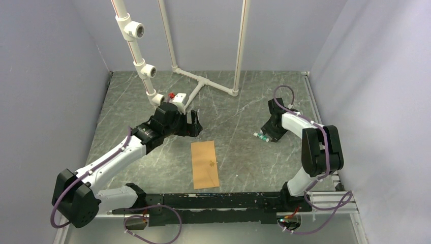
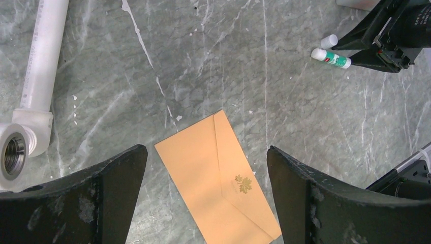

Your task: Place the letter into the envelope and seal it

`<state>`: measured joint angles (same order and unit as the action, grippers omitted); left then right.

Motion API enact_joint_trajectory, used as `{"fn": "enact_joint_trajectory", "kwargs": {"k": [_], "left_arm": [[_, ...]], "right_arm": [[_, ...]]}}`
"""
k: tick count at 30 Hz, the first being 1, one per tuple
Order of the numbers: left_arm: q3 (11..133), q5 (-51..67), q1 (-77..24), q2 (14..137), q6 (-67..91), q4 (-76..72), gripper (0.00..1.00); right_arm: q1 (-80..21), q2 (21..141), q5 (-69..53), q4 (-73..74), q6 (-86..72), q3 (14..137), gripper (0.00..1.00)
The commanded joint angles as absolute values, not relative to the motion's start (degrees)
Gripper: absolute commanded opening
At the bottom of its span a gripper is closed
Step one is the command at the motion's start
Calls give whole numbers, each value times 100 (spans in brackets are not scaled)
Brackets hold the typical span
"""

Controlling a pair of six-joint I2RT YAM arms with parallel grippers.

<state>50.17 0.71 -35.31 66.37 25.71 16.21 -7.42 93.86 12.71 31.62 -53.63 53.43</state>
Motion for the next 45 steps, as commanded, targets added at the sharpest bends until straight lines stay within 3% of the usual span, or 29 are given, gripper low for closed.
{"fn": "enact_joint_trajectory", "kwargs": {"k": [1,6,10,20,33,40,45], "left_arm": [[5229,12,-3507,6660,2499,1590,93],[5223,14,-3506,6641,2514,1604,93],[5195,16,-3507,6634,2514,1584,93],[5230,38,-3507,6719,2470,1574,93],[5232,18,-3507,6694,2418,1584,93],[5177,15,-3507,6610,2417,1517,93],[5172,14,-3507,6586,2443,1480,93]], "right_arm": [[-766,9206,1155,3151,-5263,5365,51],[-860,8540,1350,3131,-4577,5249,52],[-889,8026,789,2749,-3512,5163,55],[-987,8648,-481,2977,-988,5539,59],[-1414,9537,332,3205,-170,5874,56],[-1609,9730,-109,3509,-242,6032,43],[-1744,10076,-57,3981,-620,6183,41]]}}
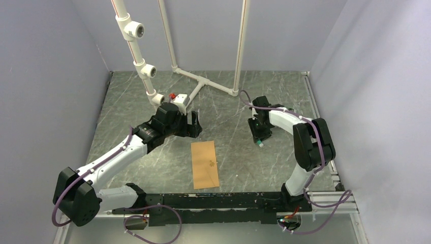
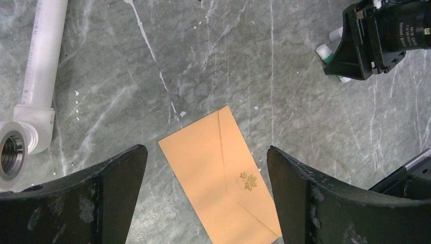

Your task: Place the letter into the envelope and seal it

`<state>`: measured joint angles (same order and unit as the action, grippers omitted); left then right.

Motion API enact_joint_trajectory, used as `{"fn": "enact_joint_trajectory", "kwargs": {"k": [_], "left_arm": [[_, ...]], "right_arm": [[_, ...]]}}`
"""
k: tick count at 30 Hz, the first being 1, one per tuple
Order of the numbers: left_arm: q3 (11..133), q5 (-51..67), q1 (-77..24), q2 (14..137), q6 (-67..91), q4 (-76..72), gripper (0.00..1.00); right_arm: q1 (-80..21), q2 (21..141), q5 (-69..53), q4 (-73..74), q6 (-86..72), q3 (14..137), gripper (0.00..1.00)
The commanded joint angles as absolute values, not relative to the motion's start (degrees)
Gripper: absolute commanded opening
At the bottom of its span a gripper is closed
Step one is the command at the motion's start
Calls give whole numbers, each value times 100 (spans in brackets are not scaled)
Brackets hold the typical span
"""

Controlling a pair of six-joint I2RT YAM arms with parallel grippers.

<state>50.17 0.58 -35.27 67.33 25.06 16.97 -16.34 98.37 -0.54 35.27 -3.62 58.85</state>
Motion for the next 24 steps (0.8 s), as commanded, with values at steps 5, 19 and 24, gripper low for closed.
{"fn": "enact_joint_trajectory", "kwargs": {"k": [5,19,24], "left_arm": [[5168,49,-3507,6583,2452,1437,93],[5116,213,-3507,6548,2564,1355,93],[5089,266,-3507,6556,2583,1342,93]], "right_arm": [[-1854,10154,-26,3987,-717,6053,44],[-1863,10057,-107,4397,-1070,5982,46],[-1863,10113,-20,4448,-1123,6004,40]]}}
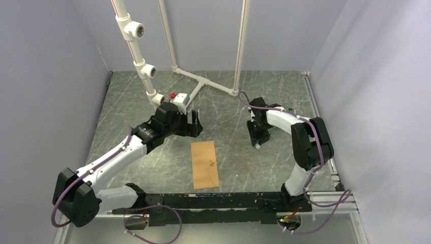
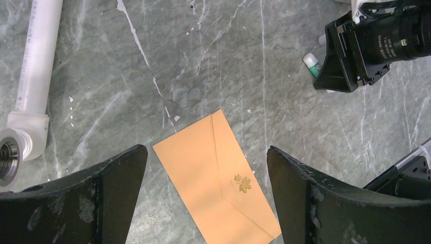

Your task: Place the letter into the envelope and seal it

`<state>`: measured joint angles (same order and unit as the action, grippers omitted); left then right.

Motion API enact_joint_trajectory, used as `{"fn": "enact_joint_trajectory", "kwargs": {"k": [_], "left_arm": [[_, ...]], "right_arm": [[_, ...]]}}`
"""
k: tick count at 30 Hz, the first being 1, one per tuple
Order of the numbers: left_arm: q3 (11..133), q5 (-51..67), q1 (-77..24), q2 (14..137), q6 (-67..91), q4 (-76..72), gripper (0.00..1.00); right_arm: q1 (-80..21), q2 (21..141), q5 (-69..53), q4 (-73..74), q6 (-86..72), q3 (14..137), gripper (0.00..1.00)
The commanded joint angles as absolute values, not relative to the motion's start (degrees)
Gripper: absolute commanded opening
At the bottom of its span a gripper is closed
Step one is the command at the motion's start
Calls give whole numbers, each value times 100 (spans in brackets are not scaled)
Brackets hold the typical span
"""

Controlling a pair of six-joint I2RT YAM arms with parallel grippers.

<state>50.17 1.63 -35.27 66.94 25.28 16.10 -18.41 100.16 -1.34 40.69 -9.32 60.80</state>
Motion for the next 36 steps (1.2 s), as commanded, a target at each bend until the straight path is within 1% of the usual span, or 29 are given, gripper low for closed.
{"fn": "enact_joint_trajectory", "kwargs": {"k": [1,3,4,7,9,14,17,20,23,26,30,36], "left_arm": [[5093,271,-3507,6557,2584,1344,93],[5102,278,-3506,6557,2582,1353,93],[5106,274,-3502,6550,2584,1356,93],[5115,289,-3507,6549,2596,1330,93],[5132,334,-3507,6560,2609,1296,93],[5264,871,-3507,6647,2637,1142,93],[5333,1739,-3507,6671,2532,813,93],[5333,2426,-3507,6646,2677,223,93],[5467,2917,-3507,6642,2886,-240,93],[5725,3381,-3507,6731,3107,-545,93],[5881,3693,-3507,6785,3491,-1065,93],[5941,4022,-3507,6911,3960,-1840,82]], "right_arm": [[-1863,10134,-11,4468,-1139,6022,39],[-1870,10144,-11,4480,-1147,6038,35],[-1872,10143,51,4482,-1163,6038,31],[-1927,10018,34,4337,-1072,6013,11],[-2001,9830,-161,4162,-988,5985,6],[-2083,8922,-1021,3604,-818,5869,3],[-2177,7856,-2047,2846,-671,5610,2],[-2220,6849,-3115,1845,-1040,5289,0],[-2250,6178,-3938,755,-1696,5002,0],[-2286,5873,-4571,-110,-2253,4889,0],[-2385,5727,-5133,-654,-2587,4918,0],[-2443,5678,-5451,-1119,-2878,4947,0]]}}
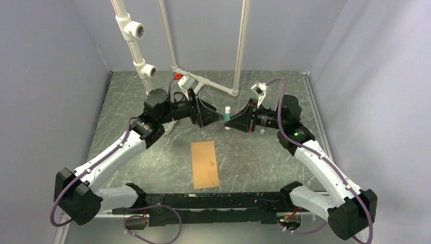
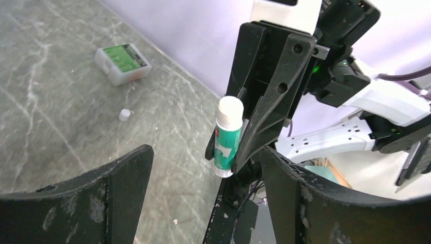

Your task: Place the letter into the envelope and seal it

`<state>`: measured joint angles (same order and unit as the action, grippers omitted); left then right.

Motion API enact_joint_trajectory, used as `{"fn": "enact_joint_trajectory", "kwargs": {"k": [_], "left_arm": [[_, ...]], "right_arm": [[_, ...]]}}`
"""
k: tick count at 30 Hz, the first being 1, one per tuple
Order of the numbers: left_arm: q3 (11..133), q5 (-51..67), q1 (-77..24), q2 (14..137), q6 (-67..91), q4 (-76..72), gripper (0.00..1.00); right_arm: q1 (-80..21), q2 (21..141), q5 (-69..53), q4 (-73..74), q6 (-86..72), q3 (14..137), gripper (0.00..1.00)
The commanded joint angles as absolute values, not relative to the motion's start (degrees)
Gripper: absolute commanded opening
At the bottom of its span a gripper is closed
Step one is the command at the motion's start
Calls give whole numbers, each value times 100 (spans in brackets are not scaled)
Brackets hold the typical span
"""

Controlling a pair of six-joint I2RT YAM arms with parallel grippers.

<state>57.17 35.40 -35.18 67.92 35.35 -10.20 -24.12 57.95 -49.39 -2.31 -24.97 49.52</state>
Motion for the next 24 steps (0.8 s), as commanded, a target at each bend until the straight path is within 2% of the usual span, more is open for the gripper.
{"fn": "enact_joint_trajectory", "kwargs": {"k": [1,9,13,17,24], "left_arm": [[5929,4090,-3509,6954,4006,-1941,79],[5852,4202,-3508,7190,4535,-2808,61],[5837,4368,-3507,7322,4881,-3181,55],[5778,4478,-3515,7384,4963,-3183,56],[5835,4523,-3515,7391,4927,-3013,41]], "right_arm": [[-2447,5682,-5480,-1276,-3006,4922,0],[-2528,5855,-5739,-1901,-3472,4906,0],[-2570,5915,-5722,-1880,-3442,4939,0],[-2600,6020,-5713,-2091,-3579,4935,0],[-2636,6114,-5693,-2230,-3638,4967,0]]}}
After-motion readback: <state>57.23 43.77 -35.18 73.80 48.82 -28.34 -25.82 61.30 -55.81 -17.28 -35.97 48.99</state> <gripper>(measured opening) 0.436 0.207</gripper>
